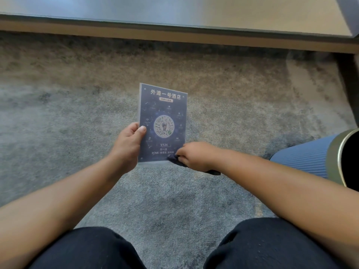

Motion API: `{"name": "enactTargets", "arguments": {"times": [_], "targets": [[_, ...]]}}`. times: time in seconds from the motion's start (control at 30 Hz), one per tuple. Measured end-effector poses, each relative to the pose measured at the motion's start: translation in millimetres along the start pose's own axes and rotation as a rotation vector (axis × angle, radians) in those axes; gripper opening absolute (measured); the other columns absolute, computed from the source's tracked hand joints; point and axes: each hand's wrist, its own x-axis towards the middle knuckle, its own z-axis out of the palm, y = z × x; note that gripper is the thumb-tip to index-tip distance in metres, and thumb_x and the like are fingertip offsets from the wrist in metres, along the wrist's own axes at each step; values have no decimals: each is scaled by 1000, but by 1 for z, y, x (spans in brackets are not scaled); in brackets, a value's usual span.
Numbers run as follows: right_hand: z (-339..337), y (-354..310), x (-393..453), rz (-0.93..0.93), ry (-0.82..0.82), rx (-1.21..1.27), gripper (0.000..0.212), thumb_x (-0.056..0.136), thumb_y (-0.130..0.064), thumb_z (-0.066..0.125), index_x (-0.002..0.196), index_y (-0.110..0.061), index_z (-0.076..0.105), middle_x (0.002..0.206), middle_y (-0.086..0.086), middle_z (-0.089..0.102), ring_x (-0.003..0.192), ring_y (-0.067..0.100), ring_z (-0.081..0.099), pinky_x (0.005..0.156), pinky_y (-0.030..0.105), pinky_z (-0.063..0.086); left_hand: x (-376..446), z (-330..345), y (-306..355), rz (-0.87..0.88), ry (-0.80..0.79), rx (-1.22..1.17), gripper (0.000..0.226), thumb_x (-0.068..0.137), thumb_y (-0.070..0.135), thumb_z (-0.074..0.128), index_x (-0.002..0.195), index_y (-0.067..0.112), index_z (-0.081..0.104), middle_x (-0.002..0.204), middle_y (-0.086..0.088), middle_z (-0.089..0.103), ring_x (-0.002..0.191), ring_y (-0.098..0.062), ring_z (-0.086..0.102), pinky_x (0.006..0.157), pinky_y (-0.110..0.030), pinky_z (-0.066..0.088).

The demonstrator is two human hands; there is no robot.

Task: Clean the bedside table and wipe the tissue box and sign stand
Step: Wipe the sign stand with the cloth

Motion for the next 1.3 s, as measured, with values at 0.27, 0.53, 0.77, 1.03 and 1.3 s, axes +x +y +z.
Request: {"name": "enactTargets", "arguments": {"times": [0.27,0.53,0.77,1.03,1.3], "targets": [[23,65,-11,318,-172,-8,22,97,-26,39,87,-17,55,78,0,57,78,25,55,66,33,42,1,-21,-1,-24,-20,9,26,103,20,39,118,8,56,106,-14,70,92,-27,68,73,-46,59],[41,83,-6,378,240,-83,31,97,-33,45,127,-29,50,114,7,48,93,29,56,65,35,43,2,-24,-5,-112,-16,-44,23,103,22,39,113,13,58,104,-12,71,92,-27,69,68,-44,59],[47,69,-9,148,312,-128,31,97,-25,48,128,-28,51,106,5,49,88,26,49,69,37,45,-1,-34,-6,-163,-2,-44,20,103,23,40,103,16,59,102,-11,70,88,-27,68,66,-45,59],[35,-6,-1,-52,267,242,37,90,-37,38,123,-35,56,102,-8,50,82,10,52,62,26,43,-2,-33,-5,-53,-17,57,22,103,19,39,111,10,58,103,-14,70,88,-26,69,69,-43,59],[38,-10,3,-28,161,77,35,94,-33,38,120,-27,62,109,2,58,92,22,58,68,31,47,-4,-18,-7,-4,-29,45,20,102,16,42,99,12,62,84,-5,75,76,-21,72,61,-37,58]]}}
